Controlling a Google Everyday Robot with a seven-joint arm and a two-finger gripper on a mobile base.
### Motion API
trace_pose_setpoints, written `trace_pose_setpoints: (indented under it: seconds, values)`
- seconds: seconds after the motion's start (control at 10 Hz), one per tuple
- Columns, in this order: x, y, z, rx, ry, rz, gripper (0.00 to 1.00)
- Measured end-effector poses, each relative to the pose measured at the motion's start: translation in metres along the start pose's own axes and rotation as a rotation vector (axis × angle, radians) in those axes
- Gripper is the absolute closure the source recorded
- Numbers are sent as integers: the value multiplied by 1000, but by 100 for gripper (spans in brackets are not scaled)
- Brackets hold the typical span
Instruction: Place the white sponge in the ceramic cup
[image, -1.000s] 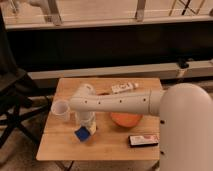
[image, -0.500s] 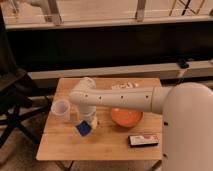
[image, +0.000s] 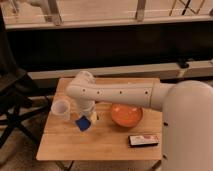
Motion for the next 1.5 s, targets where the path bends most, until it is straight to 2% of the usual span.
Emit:
trace_pose_setpoints:
  seconds: [0.2,0.6,1.0,1.5]
  values:
    - [4,-14,-16,-14,14,-12,99]
    - [7,-20,-21,-30,29,-17,99]
    - [15,-36,-37,-60,56,-18,99]
    - [13,-49,-47,-62,92,-34,99]
